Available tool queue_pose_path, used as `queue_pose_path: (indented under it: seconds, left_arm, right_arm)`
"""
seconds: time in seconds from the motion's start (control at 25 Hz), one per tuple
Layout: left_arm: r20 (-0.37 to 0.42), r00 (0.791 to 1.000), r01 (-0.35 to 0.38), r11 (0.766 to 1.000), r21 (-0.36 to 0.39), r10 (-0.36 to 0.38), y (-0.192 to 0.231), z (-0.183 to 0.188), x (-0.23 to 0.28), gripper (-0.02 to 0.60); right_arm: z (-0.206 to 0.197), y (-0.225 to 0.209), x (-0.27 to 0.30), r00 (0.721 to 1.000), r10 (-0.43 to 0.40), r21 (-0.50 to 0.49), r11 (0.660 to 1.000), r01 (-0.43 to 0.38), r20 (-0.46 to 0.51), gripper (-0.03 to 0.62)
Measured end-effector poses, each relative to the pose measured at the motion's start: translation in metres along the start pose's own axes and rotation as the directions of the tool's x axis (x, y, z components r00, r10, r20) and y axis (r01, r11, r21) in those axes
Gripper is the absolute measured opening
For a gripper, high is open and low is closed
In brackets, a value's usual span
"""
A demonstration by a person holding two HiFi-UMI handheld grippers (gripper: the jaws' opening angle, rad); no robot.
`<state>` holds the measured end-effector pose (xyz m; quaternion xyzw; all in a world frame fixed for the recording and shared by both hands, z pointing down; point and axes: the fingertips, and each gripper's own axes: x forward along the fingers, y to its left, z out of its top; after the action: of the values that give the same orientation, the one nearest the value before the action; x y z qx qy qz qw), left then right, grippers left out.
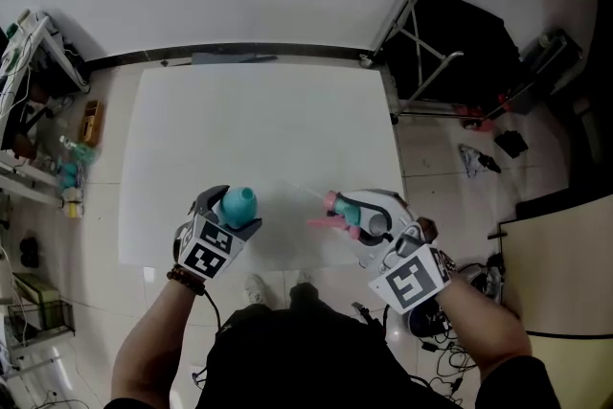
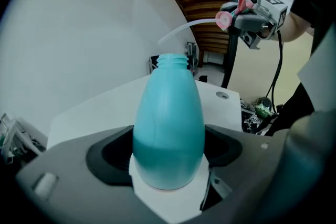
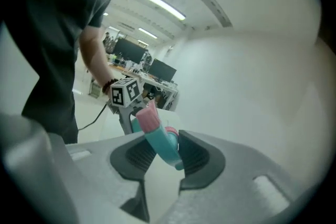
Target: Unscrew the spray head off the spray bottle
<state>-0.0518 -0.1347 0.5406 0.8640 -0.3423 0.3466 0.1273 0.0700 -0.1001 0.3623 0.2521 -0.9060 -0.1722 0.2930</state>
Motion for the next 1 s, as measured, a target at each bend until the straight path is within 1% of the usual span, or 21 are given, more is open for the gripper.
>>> queue_pose_path:
  seconds: [0.04, 0.12, 0.2, 0.28, 0.4, 0.44, 0.48, 0.52, 0.6, 0.76, 0.84, 1.0]
  left_arm:
    - [0.015, 1.0, -0.004, 1.0, -0.021, 0.004, 0.001, 0.001, 0.0, 0.422]
    - [0.042, 0.999, -0.013, 0.998, -0.059, 0.015, 0.004, 0.003, 0.002, 0.422]
    - [0.064, 0.998, -0.019, 0.996, -0.09, 0.024, 0.005, 0.004, 0.006, 0.422]
    - [0.083, 0.996, -0.023, 0.993, -0.113, 0.033, 0.006, 0.006, 0.01, 0.423]
    - [0.106, 0.993, -0.037, 0.991, -0.132, 0.051, 0.007, 0.007, 0.015, 0.423]
    - [0.112, 0.992, -0.042, 0.99, -0.136, 0.058, 0.008, 0.008, 0.017, 0.423]
    - [0.116, 0.991, -0.047, 0.989, -0.137, 0.064, 0.008, 0.008, 0.019, 0.423]
    - [0.119, 0.991, -0.052, 0.989, -0.138, 0.068, 0.008, 0.008, 0.022, 0.423]
    - [0.121, 0.99, -0.059, 0.989, -0.136, 0.076, 0.009, 0.006, 0.027, 0.423]
    - [0.116, 0.99, -0.069, 0.988, -0.136, 0.085, 0.008, 0.001, 0.038, 0.423]
    - [0.114, 0.99, -0.071, 0.988, -0.139, 0.087, 0.007, 0.0, 0.042, 0.423]
    - [0.113, 0.989, -0.076, 0.985, -0.154, 0.094, 0.009, -0.002, 0.049, 0.423]
  right_arm:
    - [-0.004, -0.002, 0.004, 1.0, 0.001, 0.065, 0.998, -0.001, 0.005, 0.114]
    - [-0.013, -0.005, 0.012, 1.0, -0.004, 0.19, 0.982, 0.001, 0.018, 0.114]
    - [-0.028, -0.008, 0.021, 0.999, -0.018, 0.32, 0.948, 0.005, 0.039, 0.114]
    - [-0.047, -0.008, 0.029, 0.999, -0.022, 0.451, 0.893, 0.0, 0.042, 0.114]
    - [-0.074, -0.004, 0.044, 1.0, -0.004, 0.615, 0.789, -0.009, 0.02, 0.114]
    - [-0.083, -0.003, 0.049, 1.0, -0.004, 0.655, 0.756, -0.003, 0.009, 0.114]
    - [-0.091, -0.002, 0.055, 1.0, -0.007, 0.683, 0.73, 0.007, -0.004, 0.114]
    - [-0.099, -0.001, 0.06, 1.0, -0.009, 0.699, 0.715, 0.021, -0.02, 0.114]
    - [-0.112, 0.004, 0.071, 0.998, -0.01, 0.704, 0.709, 0.047, -0.057, 0.114]
    - [-0.14, 0.015, 0.091, 0.991, -0.008, 0.694, 0.713, 0.099, -0.134, 0.114]
    - [-0.151, 0.019, 0.097, 0.986, -0.01, 0.682, 0.721, 0.122, -0.167, 0.114]
    - [-0.169, 0.024, 0.107, 0.976, -0.015, 0.644, 0.75, 0.153, -0.215, 0.114]
